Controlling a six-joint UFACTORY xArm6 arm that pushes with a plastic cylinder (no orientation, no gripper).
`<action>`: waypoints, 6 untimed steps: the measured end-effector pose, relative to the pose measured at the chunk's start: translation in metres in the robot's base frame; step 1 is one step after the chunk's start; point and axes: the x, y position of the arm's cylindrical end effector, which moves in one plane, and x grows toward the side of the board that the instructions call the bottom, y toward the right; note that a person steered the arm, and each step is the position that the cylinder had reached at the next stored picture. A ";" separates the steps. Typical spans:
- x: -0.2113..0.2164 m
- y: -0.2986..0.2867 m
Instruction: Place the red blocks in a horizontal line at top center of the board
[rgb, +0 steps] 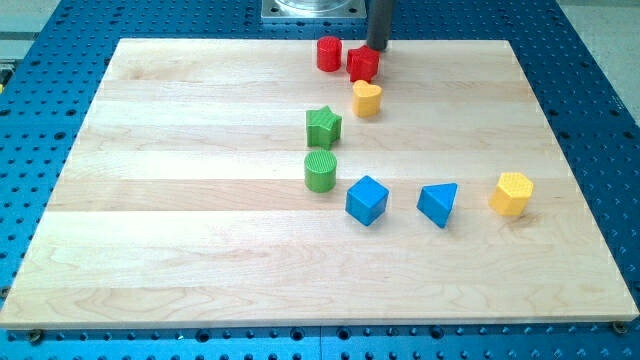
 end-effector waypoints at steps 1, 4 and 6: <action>0.017 -0.005; 0.019 -0.101; 0.046 -0.036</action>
